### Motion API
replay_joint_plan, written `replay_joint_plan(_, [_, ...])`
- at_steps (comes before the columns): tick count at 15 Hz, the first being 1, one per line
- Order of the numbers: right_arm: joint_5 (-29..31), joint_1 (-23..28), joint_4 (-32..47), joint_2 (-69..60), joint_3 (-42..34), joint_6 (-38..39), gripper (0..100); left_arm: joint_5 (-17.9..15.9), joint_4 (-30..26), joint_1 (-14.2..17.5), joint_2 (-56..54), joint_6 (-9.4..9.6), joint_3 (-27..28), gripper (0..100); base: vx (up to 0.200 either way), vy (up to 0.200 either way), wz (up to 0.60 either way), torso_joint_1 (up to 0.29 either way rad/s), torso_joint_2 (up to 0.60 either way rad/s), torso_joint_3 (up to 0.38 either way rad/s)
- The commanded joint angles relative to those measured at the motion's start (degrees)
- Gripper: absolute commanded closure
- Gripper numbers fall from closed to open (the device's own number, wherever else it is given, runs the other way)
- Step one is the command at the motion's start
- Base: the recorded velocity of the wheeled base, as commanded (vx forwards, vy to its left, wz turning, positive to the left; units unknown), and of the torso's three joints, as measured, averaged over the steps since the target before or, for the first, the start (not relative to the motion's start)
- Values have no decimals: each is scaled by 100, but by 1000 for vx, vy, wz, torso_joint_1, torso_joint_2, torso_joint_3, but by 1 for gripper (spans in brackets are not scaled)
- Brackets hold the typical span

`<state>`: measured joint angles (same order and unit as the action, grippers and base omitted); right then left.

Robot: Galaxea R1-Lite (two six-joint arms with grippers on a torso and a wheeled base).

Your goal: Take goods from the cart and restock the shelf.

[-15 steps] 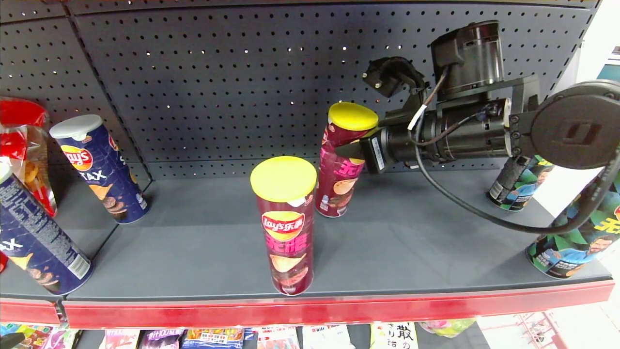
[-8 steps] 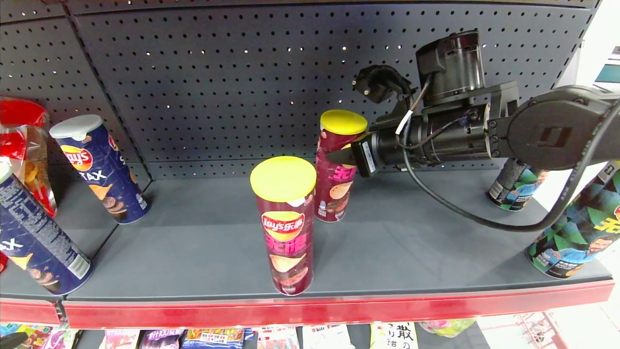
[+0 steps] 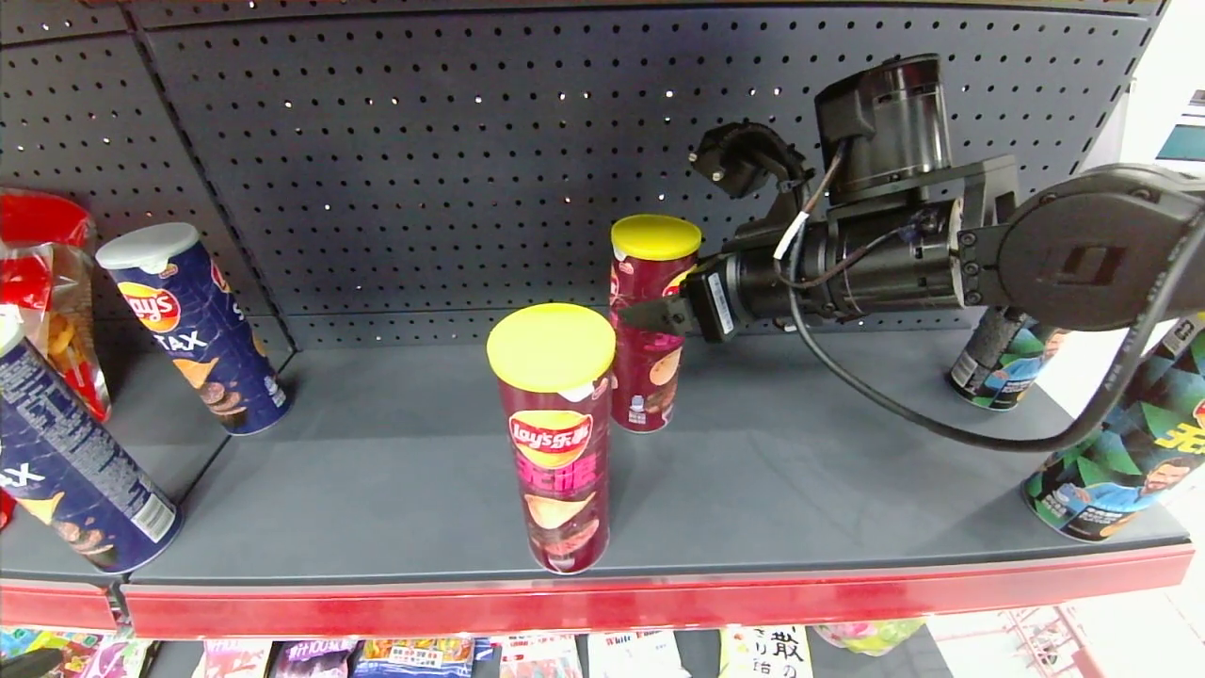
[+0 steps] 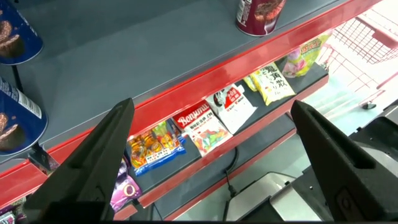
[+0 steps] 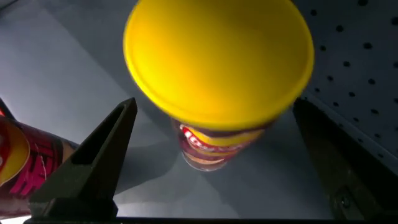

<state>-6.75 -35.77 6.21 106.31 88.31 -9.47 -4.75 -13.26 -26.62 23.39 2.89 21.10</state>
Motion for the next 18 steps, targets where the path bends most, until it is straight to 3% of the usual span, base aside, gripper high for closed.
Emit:
replay_joint_plan(1, [104,0,-5,-357,-244,24,0,1,-1,-1,25,1,-1,0,0,0,0,0,0,0])
replay_joint_plan(8, [394,-18,-32,-1869,-2002,270,0,1,70,-1,385,1,-10,0,0,0,0,0,0,0])
replay_joint_plan(11, [508,-18,-251,-3152,-3417,464,0,62,658,8,1194,1,140,0,0,0,0,0,0,0])
replay_joint_plan(15, [535,-282,-506,-4910,-5069,420,0,247,1028,-1,2196,1,298,0,0,0,0,0,0,0])
replay_joint_plan(18, [544,-211,-471,-7010,-6502,464,0,273,1757,8,3374,-34,421,0,0,0,0,0,0,0])
